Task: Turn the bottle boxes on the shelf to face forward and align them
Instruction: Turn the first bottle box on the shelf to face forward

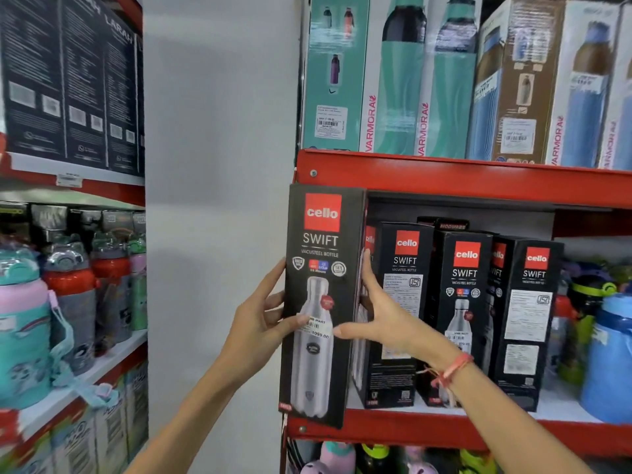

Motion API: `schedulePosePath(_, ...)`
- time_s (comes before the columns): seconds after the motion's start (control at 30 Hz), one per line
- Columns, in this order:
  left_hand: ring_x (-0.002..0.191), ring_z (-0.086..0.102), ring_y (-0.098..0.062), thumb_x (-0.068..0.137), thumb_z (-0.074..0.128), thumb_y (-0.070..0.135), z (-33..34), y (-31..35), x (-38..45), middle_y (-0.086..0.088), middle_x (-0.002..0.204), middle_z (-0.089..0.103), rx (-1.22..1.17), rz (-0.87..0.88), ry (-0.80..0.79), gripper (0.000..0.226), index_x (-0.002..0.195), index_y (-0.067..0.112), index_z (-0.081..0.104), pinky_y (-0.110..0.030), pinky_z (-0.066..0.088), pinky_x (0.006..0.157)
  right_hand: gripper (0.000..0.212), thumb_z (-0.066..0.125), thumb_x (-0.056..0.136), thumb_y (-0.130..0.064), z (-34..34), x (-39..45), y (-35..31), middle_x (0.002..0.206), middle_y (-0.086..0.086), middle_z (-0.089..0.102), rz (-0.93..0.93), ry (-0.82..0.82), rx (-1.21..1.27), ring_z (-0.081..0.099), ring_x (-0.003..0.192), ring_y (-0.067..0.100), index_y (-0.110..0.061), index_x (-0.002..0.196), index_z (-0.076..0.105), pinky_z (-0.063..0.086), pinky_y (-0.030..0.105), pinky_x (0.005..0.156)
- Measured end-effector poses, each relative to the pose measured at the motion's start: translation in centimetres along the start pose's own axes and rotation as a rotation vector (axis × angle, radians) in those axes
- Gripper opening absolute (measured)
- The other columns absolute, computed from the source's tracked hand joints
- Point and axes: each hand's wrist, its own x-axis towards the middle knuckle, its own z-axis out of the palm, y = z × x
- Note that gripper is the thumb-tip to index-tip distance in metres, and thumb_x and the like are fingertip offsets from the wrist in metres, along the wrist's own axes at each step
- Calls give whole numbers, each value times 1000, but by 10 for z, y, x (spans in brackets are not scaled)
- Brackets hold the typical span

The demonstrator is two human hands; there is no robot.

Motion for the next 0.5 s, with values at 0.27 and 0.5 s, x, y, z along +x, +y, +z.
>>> schedulePosePath(0.27,121,58,-17,83,69,1,31,-19,14,2,130,61,160,-56,124,93,140,50,15,-48,53,95,102,66,89,-20,15,24,7,119,-38,40,-18,190,-99,47,110,-10,-42,149,-13,34,11,93)
schedulePosePath(0.5,118,54,-5,86,66,5,48,-38,19,-2,136,59,280,-85,95,90,150,38,13,-48,52,97,92,59,93,-10,28,28,32,148,0,43,62,299,-91,42,134,16,-29,152,-9,33,31,109)
